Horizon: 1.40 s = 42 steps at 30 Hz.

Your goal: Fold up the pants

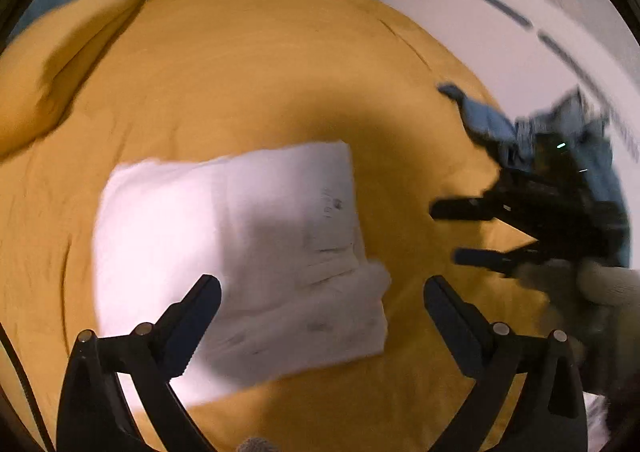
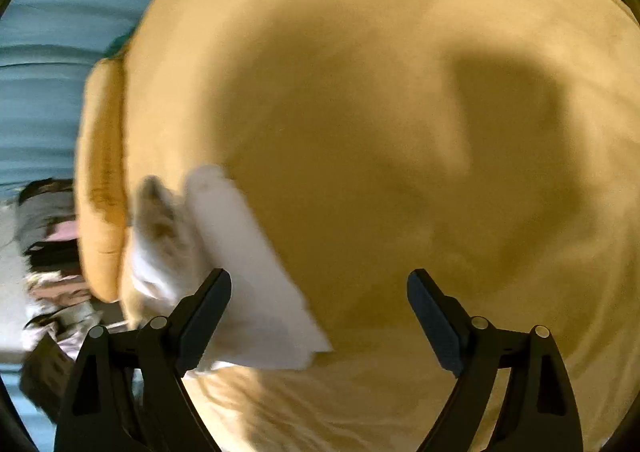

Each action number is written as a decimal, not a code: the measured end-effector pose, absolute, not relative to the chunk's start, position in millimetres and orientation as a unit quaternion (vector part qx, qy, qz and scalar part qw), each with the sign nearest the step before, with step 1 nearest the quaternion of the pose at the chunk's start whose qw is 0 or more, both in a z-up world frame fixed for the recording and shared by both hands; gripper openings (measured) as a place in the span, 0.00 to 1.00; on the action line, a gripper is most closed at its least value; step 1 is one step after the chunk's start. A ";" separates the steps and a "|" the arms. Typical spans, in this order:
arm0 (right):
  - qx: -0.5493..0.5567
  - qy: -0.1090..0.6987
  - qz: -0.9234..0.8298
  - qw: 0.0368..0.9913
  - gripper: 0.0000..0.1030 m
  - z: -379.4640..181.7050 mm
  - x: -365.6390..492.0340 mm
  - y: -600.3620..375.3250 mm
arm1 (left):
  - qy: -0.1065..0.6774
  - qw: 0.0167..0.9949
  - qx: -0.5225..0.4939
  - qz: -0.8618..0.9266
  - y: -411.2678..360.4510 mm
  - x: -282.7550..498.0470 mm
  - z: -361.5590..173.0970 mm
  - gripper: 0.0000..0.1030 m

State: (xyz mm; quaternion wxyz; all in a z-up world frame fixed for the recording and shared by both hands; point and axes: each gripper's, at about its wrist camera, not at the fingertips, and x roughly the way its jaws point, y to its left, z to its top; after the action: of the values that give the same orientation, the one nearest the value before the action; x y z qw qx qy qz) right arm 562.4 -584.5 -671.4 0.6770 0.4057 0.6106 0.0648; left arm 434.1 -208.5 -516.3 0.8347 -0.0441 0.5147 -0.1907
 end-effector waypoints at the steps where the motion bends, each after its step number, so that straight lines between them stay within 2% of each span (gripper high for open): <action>1: 0.410 0.608 0.086 0.675 0.89 -669.9 569.5 -577.0 | 0.517 0.836 -0.060 -0.174 -192.7 435.0 -512.3 1.00; 5: 0.422 0.615 0.150 0.649 0.89 -673.4 598.5 -549.1 | 0.521 0.843 -0.116 -0.070 -119.4 433.9 -512.7 1.00; 12: 0.344 0.658 0.186 0.644 0.87 -695.4 626.6 -461.4 | 0.557 0.818 -0.134 0.054 -39.5 453.2 -563.1 1.00; 13: 0.315 0.658 0.180 0.660 0.81 -691.8 624.8 -454.2 | 0.557 0.818 -0.138 0.049 -40.1 455.3 -566.1 1.00; 14: 0.293 0.653 0.175 0.676 0.49 -688.1 624.4 -447.7 | 0.565 0.815 -0.127 0.038 -46.3 458.3 -573.2 1.00; 15: 0.263 0.652 0.172 0.690 0.28 -681.5 622.0 -441.1 | 0.570 0.814 -0.112 0.025 -53.8 458.3 -577.4 1.00; 17: 0.251 0.638 0.176 0.706 0.19 -665.1 616.5 -440.4 | 0.589 0.805 -0.077 -0.005 -73.9 457.2 -589.9 1.00; 19: 0.245 0.616 0.171 0.729 0.17 -639.2 610.3 -449.1 | 0.607 0.793 -0.049 -0.022 -89.6 450.2 -605.0 1.00; 21: 0.236 0.601 0.156 0.748 0.16 -618.1 605.9 -462.8 | 0.616 0.785 -0.063 -0.039 -96.6 440.9 -617.9 1.00; 24: 0.227 0.623 0.126 0.738 0.12 -631.4 606.6 -482.3 | 0.626 0.772 -0.092 -0.049 -99.3 441.0 -626.8 1.00; 28: 0.234 0.651 0.094 0.716 0.12 -692.5 608.8 -506.5 | 0.639 0.758 -0.115 -0.066 -107.8 448.2 -614.2 1.00; 31: 0.234 0.666 0.096 0.701 0.19 -711.4 626.3 -498.1 | 0.610 0.778 -0.132 -0.066 -96.7 467.2 -584.0 1.00; 32: 0.246 0.669 0.097 0.694 0.22 -713.4 628.5 -498.1 | 0.595 0.785 -0.160 -0.064 -86.7 483.6 -574.2 1.00; 34: 0.288 0.679 0.099 0.668 0.38 -715.3 631.5 -509.4 | 0.582 0.786 -0.197 -0.064 -74.5 514.6 -569.9 1.00; 35: 0.297 0.681 0.099 0.662 0.53 -715.9 629.1 -514.3 | 0.584 0.780 -0.214 -0.067 -68.5 541.3 -574.5 1.00; 36: 0.315 0.679 0.103 0.655 0.62 -714.6 626.0 -520.1 | 0.596 0.768 -0.221 -0.073 -66.9 569.7 -584.9 1.00; 38: 0.349 0.670 0.112 0.646 0.69 -711.5 617.4 -527.2 | 0.617 0.747 -0.230 -0.095 -69.9 607.3 -605.8 1.00; 41: 0.387 0.668 0.118 0.624 0.70 -708.7 601.7 -530.3 | 0.643 0.724 -0.217 -0.127 -93.3 645.1 -627.4 0.99; 42: 0.396 0.672 0.120 0.614 0.72 -711.6 594.4 -528.6 | 0.643 0.722 -0.210 -0.143 -100.7 646.4 -628.6 0.86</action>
State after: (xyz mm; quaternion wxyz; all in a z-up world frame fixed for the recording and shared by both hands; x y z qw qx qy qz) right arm 594.4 -528.6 -711.6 0.6143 0.3963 0.6717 0.1197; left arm 646.4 -100.7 -628.6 0.7225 -0.2100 0.6430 -0.1431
